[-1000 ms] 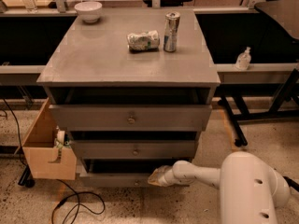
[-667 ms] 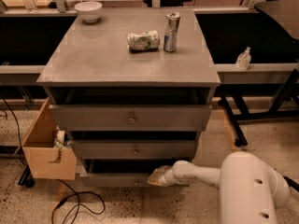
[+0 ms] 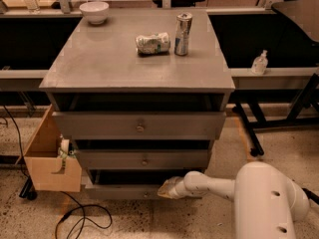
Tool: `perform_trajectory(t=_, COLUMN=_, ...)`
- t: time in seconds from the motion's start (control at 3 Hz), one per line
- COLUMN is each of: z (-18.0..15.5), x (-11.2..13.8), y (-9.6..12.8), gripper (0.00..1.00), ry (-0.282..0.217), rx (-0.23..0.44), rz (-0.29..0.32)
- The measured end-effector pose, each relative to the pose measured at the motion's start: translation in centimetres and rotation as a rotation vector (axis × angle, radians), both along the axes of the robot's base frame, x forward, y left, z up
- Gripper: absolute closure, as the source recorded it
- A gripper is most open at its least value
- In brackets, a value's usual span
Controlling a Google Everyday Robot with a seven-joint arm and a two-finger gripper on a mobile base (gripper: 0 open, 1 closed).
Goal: Close bottom drawer
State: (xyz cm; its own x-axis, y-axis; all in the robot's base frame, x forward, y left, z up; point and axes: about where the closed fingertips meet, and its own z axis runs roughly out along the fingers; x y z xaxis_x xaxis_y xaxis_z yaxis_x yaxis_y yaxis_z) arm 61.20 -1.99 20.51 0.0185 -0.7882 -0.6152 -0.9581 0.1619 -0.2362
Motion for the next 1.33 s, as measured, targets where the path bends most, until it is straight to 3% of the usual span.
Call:
perform_trajectory(t=1.0, z=0.0, x=-0.01, y=0.0, gripper=1.0, ry=0.0, rx=0.0, rz=0.0)
perform_trajectory(t=1.33, z=0.0, x=-0.02, y=0.0, gripper=0.74, ry=0.0, rx=0.0, rz=0.0)
